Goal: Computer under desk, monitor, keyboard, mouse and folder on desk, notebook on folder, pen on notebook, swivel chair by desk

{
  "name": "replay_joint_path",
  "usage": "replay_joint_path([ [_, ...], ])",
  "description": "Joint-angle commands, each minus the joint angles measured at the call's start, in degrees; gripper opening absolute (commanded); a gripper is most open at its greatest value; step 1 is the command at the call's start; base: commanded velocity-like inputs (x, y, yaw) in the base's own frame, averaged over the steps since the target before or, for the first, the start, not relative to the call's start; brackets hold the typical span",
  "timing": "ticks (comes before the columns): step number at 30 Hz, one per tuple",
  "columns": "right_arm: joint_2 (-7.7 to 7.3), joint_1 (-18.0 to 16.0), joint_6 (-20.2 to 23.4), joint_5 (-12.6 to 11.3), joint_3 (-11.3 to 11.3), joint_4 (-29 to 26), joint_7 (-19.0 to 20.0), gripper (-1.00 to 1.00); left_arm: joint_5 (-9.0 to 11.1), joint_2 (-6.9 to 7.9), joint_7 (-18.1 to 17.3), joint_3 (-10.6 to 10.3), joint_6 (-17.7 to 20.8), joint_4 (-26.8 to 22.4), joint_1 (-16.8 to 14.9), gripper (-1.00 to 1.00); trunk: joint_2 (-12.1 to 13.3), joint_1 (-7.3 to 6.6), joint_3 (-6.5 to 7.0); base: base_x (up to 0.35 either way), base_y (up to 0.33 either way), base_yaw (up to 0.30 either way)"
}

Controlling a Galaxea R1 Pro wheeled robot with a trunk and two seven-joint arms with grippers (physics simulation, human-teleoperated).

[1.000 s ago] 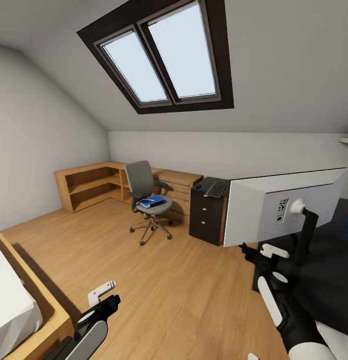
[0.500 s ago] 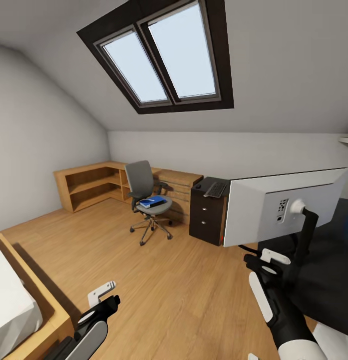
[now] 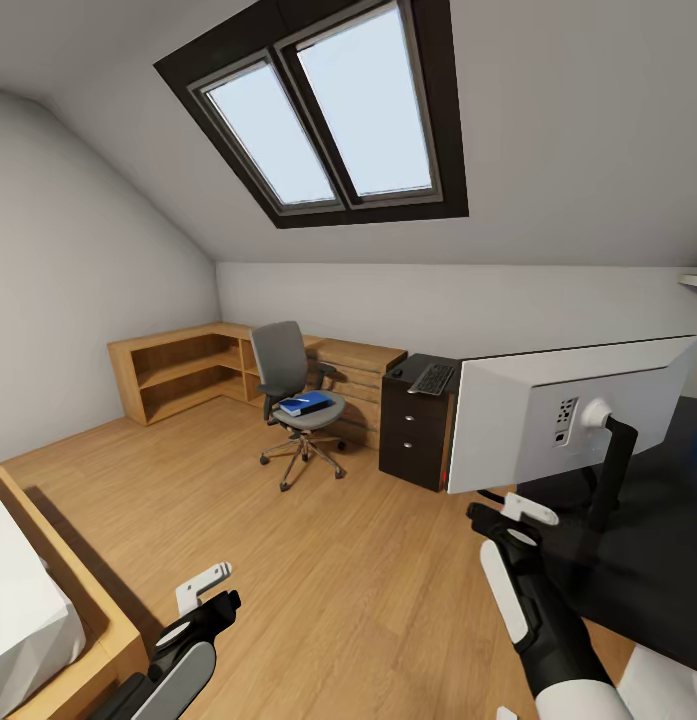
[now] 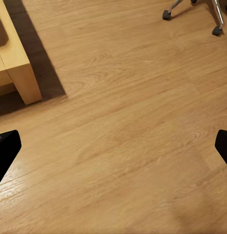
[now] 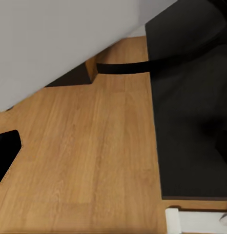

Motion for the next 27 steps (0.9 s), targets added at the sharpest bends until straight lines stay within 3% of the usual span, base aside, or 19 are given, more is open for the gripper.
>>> replay_joint_path([
  [1,0.16,-0.04,0.15,-0.46,-0.04,-0.24,-0.30,1.00,0.11,0.06,0.35,-0.13,0.29,-0.09,-0.07,1.00,-0.05,0.00,-0.07,0.000,0.000,0.000],
  [11,0.59,-0.02,0.17,-0.34,0.02,-1.06,-0.20,1.00,0.07,0.06,0.35,-0.08,0.29,-0.09,-0.07,1.00,-0.05,0.00,-0.19,0.000,0.000,0.000],
  [27,0.43,-0.02,0.08,-0.15,0.04,-1.03,-0.05,1.00,0.01,0.06,0.35,-0.04,0.29,-0.09,-0.07,1.00,-0.05,0.00,-1.51,0.000,0.000,0.000],
])
